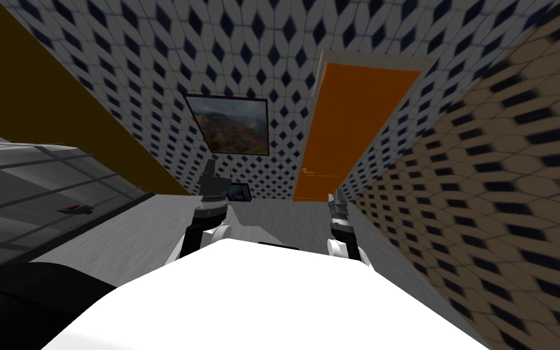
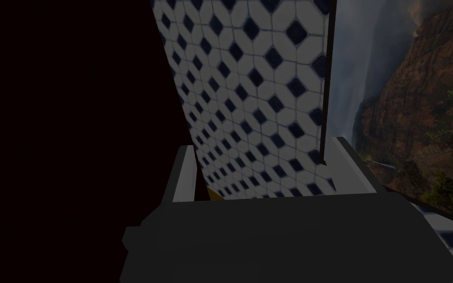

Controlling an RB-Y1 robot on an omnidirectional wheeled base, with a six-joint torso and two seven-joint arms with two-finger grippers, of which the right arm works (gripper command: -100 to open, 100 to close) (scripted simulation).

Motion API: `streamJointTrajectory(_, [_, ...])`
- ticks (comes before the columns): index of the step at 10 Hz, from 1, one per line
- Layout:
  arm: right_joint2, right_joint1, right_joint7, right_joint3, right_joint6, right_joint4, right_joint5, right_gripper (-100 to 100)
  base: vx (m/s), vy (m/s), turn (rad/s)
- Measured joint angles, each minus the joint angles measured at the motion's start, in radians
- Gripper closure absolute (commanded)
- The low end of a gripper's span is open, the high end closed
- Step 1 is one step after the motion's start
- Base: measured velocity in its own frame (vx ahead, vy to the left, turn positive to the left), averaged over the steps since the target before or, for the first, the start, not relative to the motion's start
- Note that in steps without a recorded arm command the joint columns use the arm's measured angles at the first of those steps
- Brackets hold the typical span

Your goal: Pull the door open

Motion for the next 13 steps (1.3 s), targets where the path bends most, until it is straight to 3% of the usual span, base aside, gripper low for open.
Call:
streamJointTrajectory(5, [-0.021,-0.061,-0.025,-0.012,-0.036,0.149,-0.002,-100,0.1,-0.023,0.049])
streamJointTrajectory(9, [-0.034,-0.09,-0.042,-0.017,-0.064,0.242,-0.003,-100,0.072,-0.015,0.037])
streamJointTrajectory(13, [-0.051,-0.136,-0.063,-0.026,-0.098,0.366,-0.004,-100,0.094,-0.025,0.054])
